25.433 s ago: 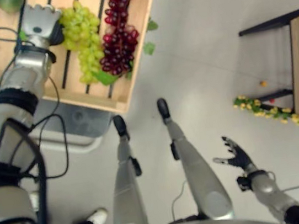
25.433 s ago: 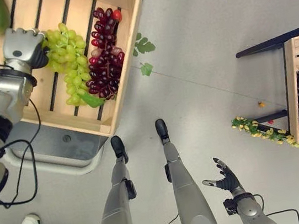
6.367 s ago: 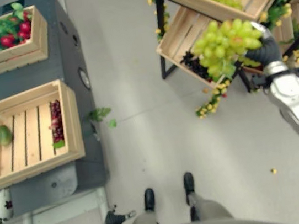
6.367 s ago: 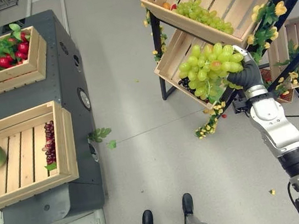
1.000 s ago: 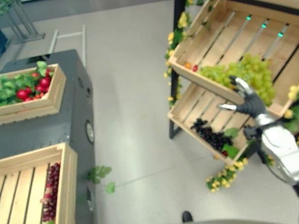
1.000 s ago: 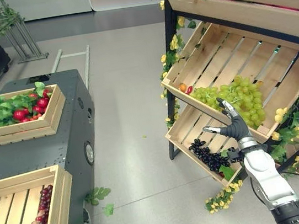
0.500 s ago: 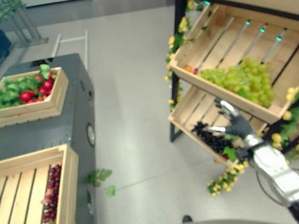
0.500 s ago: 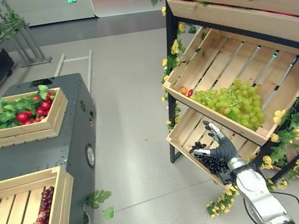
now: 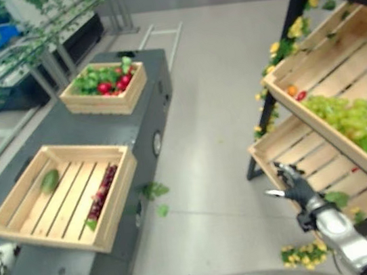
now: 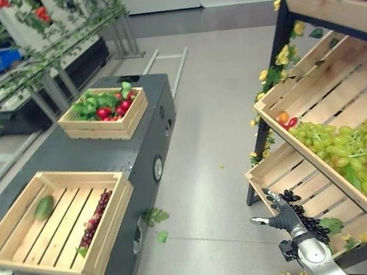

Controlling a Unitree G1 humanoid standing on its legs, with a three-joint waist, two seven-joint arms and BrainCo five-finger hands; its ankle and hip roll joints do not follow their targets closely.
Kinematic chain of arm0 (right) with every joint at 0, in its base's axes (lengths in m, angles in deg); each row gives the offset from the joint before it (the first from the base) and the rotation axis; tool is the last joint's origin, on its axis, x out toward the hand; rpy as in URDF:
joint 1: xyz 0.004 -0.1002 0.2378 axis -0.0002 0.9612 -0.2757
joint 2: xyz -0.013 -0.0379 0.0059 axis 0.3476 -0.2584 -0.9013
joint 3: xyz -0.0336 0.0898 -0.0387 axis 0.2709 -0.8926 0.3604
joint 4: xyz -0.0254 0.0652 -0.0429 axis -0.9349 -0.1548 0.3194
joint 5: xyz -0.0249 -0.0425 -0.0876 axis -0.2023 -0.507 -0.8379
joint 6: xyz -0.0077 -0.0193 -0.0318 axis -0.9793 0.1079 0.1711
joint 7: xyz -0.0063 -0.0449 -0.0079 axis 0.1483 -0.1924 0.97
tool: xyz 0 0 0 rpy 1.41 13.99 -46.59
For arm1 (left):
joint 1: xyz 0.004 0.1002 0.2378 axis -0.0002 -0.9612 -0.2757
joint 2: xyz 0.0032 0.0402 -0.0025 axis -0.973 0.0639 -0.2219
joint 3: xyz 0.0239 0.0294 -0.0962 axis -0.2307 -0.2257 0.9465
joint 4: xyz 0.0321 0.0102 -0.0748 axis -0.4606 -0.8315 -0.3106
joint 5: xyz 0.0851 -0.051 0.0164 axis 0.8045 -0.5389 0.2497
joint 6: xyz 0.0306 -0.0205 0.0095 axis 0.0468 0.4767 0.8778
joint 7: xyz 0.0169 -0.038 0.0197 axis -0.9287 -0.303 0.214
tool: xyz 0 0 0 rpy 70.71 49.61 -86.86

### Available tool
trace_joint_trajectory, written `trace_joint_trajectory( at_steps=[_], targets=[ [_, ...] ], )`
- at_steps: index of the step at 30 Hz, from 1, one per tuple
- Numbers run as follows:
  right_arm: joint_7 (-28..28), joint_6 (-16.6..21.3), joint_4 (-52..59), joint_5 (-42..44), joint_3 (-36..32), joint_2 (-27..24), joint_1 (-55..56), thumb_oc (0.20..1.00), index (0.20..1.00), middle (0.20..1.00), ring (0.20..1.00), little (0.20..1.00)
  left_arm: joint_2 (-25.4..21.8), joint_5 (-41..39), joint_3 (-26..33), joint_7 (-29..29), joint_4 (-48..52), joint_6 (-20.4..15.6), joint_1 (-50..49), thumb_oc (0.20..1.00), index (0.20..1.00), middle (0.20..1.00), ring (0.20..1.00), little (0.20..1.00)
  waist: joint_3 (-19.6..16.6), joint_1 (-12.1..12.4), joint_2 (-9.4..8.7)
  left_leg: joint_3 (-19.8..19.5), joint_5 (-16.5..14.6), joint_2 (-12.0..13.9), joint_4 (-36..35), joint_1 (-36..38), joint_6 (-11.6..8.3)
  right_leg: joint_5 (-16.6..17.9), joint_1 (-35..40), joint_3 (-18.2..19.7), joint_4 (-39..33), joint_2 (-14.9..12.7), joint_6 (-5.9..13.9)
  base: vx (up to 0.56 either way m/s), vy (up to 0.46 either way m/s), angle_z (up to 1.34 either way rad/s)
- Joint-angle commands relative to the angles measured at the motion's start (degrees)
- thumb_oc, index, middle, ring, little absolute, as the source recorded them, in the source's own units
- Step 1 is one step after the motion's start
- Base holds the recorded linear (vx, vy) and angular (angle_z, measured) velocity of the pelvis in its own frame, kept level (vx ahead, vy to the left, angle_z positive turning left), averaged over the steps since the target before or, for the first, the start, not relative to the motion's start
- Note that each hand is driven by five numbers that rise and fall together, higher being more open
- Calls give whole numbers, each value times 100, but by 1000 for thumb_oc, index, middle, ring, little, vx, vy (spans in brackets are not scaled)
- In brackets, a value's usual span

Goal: Pick up the fruits from the basket on one side to the basket on the other side

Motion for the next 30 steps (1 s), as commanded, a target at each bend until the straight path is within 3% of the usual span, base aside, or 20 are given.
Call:
trace_joint_trajectory(
  at_steps=[1, 2, 3, 5, 6, 10, 11, 15, 19, 24, 30],
  targets=[
    [-241, 188, 5, -171, -155, -73, 25, 1000, 1000, 1000, 1000, 1000, 260, -163, -159, -25, -160, -96, 130, 1000, 1000, 1000, 1000, 1000, 135, 24, -180, 202, 1, -57, 56, -290, -71, -268, -1, 33, -133, -212, 722, -144, -19, 76],
    [-243, 193, -4, -171, -155, -71, 15, 1000, 1000, 1000, 1000, 1000, 260, -163, -157, -25, -160, -95, 137, 1000, 1000, 1000, 1000, 1000, 121, 8, -177, 186, 32, -64, 53, -325, -72, -249, -30, 15, -138, -217, 730, -184, 44, 81],
    [-339, 137, -581, -265, -146, -5, -48, 1000, 1000, 1000, 1000, 1000, 309, -94, -154, -31, -158, -96, 137, 1000, 1000, 1000, 1000, 1000, 190, -85, -159, 1243, -24, 158, -68, -469, -4, -228, -39, -270, -192, -412, 846, -150, 56, 98],
    [-429, 64, -949, -424, -125, 33, -113, 1000, 1000, 1000, 1000, 1000, 299, -68, -69, -26, -159, -90, 117, 1000, 1000, 1000, 1000, 1000, 180, -90, -112, 1988, 49, 359, -75, -530, 17, -192, -102, -469, -196, -510, 936, -163, 54, 93],
    [-448, 22, -1356, -417, -80, 79, -192, 1000, 1000, 1000, 1000, 1000, 290, -181, 25, -32, -166, -95, 100, 1000, 1000, 1000, 1000, 1000, 179, -29, -103, 2078, 54, 420, 26, -468, 6, -138, -126, -532, -196, -555, 955, -146, 28, 93],
    [-382, -15, -1854, -431, 73, 185, -322, 1000, 1000, 1000, 1000, 1000, 252, -531, 318, -38, -258, -119, 12, 1000, 1000, 1000, 1000, 1000, 165, 57, -128, 1911, -67, 449, 171, -236, -3, -70, -190, -695, -196, -636, 973, -132, 17, 47],
    [-337, -59, -2070, -446, 136, 258, -335, 1000, 1000, 1000, 1000, 1000, 271, -749, 469, -99, -300, -114, 1, 1000, 1000, 1000, 1000, 1000, 111, 70, -181, 2028, -289, 495, 268, -33, 12, -32, -286, -933, -186, -764, 996, -163, 56, 46],
    [-293, -147, -2843, -330, 233, 482, -478, 1000, 1000, 1000, 1000, 1000, 361, -1240, 658, -235, -349, -120, 29, 1000, 1000, 1000, 1000, 1000, -9, 50, -148, 2289, -692, 632, 178, 509, -27, 33, -378, -1450, -175, -971, 1054, -115, 96, 57],
    [-243, -242, -3452, -371, 379, 644, -636, 1000, 1000, 1000, 1000, 1000, 373, -1470, 722, -369, -390, -106, 20, 1000, 1000, 1000, 1000, 1000, -136, 60, -83, 2395, -607, 712, -165, 607, -56, 102, -435, -1674, -188, -1030, 1108, -47, 158, 82],
    [-178, -412, -4555, -166, 305, 986, -873, 1000, 1000, 1000, 1000, 1000, 298, -1576, 721, -517, -430, -83, 56, 1000, 1000, 1000, 1000, 1000, -174, 196, -162, 2524, -548, 576, -339, 614, 69, 263, -391, -1765, -166, -1261, 1235, -21, 224, 66],
    [-109, -499, -5028, -13, 241, 1301, -1032, 1000, 1000, 1000, 1000, 1000, 22, -1559, 700, -577, -378, -97, 143, 1000, 1000, 1000, 1000, 1000, -115, 352, -361, 2192, -557, 194, -540, 674, 415, 417, -473, -1626, 137, -1674, 1429, -13, 226, 4]
  ],
)
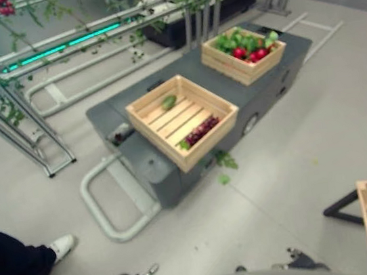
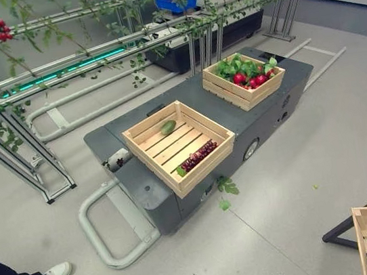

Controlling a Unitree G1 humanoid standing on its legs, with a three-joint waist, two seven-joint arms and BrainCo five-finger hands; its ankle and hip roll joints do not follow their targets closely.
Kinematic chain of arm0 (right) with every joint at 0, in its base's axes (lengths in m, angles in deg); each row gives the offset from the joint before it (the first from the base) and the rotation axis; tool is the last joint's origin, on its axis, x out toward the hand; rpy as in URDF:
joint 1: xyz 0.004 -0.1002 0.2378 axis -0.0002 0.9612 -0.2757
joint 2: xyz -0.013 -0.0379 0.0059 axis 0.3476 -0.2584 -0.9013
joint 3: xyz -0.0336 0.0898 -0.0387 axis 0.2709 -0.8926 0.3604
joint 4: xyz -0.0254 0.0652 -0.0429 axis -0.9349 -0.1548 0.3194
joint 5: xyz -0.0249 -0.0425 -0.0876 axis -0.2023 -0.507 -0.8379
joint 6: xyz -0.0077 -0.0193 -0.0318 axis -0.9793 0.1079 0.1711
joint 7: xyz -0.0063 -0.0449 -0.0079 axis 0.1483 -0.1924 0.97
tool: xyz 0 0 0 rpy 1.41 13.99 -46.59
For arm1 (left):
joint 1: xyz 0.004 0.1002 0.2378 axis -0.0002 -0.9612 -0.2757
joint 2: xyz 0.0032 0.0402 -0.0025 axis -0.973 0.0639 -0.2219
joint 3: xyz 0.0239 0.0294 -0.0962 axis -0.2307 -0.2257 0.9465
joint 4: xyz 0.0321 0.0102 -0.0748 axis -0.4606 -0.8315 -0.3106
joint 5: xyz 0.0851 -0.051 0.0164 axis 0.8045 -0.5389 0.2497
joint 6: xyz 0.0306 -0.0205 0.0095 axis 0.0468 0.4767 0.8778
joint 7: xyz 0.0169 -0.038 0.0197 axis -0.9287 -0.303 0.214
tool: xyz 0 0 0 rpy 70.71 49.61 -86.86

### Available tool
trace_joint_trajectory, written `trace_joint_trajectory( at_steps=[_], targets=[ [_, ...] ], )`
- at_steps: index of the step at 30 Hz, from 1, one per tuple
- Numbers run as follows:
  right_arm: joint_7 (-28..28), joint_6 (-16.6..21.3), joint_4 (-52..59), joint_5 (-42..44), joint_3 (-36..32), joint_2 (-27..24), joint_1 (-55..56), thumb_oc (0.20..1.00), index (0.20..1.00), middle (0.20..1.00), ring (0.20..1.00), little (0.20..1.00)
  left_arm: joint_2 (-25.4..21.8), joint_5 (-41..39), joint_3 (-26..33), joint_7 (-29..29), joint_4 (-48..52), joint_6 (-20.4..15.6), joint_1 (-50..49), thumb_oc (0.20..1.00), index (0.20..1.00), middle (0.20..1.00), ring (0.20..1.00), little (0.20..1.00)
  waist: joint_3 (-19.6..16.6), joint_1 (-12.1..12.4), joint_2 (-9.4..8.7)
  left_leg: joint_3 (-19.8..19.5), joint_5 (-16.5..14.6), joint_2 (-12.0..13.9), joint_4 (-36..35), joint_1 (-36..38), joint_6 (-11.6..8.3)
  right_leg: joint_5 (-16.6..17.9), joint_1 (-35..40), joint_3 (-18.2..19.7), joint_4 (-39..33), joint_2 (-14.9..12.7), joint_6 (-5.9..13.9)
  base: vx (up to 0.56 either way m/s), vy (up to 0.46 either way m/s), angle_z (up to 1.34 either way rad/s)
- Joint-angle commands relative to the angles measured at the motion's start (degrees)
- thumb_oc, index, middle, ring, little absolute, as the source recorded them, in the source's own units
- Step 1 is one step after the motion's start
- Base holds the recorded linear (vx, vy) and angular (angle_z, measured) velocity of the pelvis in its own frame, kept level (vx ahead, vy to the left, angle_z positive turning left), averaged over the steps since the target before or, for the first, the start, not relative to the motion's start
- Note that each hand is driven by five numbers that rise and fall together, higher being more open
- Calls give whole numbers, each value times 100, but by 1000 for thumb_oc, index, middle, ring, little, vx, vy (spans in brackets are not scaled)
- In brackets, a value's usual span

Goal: Pick up the fruits from the basket on one side to the basket on the other side

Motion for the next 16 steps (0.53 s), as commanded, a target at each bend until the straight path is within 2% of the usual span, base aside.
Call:
trace_joint_trajectory(
  at_steps=[1, 2, 3, 5, 7, 9, 10, 11, 14, 16],
  targets=[
    [4, -22, -66, 223, 67, -4, -242, 1000, 1000, 1000, 1000, 1000, -15, 0, 20, -64, -186, -43, 159, 1000, 1000, 1000, 1000, 1000, 53, 76, -216, -300, -252, -85, 15, -155, -8, 174, -163, 374, -54, -312, 546, -35, 224, 8],
    [3, -20, -67, 254, 48, 7, -240, 1000, 1000, 1000, 1000, 1000, -52, 74, -14, -81, -200, -45, 190, 1000, 1000, 1000, 1000, 1000, 90, 71, -238, -384, -255, -171, -5, -155, 47, 185, -227, 481, 51, -353, 562, -55, 225, 20],
    [7, -19, -29, 295, 54, 55, -286, 1000, 1000, 1000, 1000, 1000, -130, 125, -45, -57, -160, -45, 256, 1000, 1000, 1000, 1000, 1000, 174, 19, -236, -492, -257, -256, -6, -149, 143, 177, -382, 838, 309, -336, 554, -90, 302, 14],
    [18, -4, -73, 362, 107, 116, -334, 1000, 1000, 1000, 1000, 1000, -226, 128, -67, -55, -138, -48, 296, 1000, 1000, 1000, 1000, 1000, 249, -60, -204, -660, -198, -328, 20, -183, 239, -167, -502, 1578, 729, 248, 409, -38, 249, 10],
    [53, -8, -125, 389, 170, 128, -289, 1000, 1000, 1000, 1000, 1000, -259, 154, -55, -123, -200, 4, 302, 1000, 1000, 1000, 1000, 1000, 185, -114, -245, -797, -138, -447, 40, -220, 291, -356, -445, 1895, 688, 712, 254, 63, 166, 53],
    [93, -20, -223, 338, 250, 150, -220, 1000, 1000, 1000, 1000, 1000, -265, 320, -98, -211, -299, 73, 297, 1000, 1000, 1000, 1000, 1000, 64, -139, -325, -922, -102, -585, 21, -230, 338, -399, -345, 1879, 444, 1071, 71, 86, 97, 67],
    [93, -17, -225, 337, 253, 151, -217, 1000, 1000, 1000, 1000, 1000, -266, 321, -97, -212, -299, 73, 292, 1000, 1000, 1000, 1000, 1000, 65, -149, -323, -932, -111, -583, 23, -222, 338, -406, -331, 1870, 439, 1072, 69, 97, 54, 56],
    [127, -41, -277, 280, 310, 186, -163, 1000, 1000, 1000, 1000, 1000, -277, 240, -24, -254, -337, 104, 268, 1000, 1000, 1000, 1000, 1000, -11, -117, -393, -1001, -100, -657, 29, -213, 346, -374, -232, 1838, 260, 1143, -23, 58, 30, 30],
    [155, -81, -300, 121, 383, 160, -181, 1000, 1000, 1000, 1000, 1000, -203, 220, 9, -272, -404, 123, 234, 1000, 1000, 1000, 1000, 1000, -51, -77, -378, -1058, -115, -677, 72, -154, 334, -322, -127, 1937, 213, 1098, 14, 83, 17, 19],
    [161, -109, -318, 39, 402, 149, -186, 1000, 1000, 1000, 1000, 1000, -159, 323, 34, -288, -492, 165, 165, 1000, 1000, 1000, 1000, 1000, -128, -20, -380, -969, -175, -642, 71, -88, 324, -270, 64, 1860, -4, 1028, 46, 84, -22, -2]
  ],
)
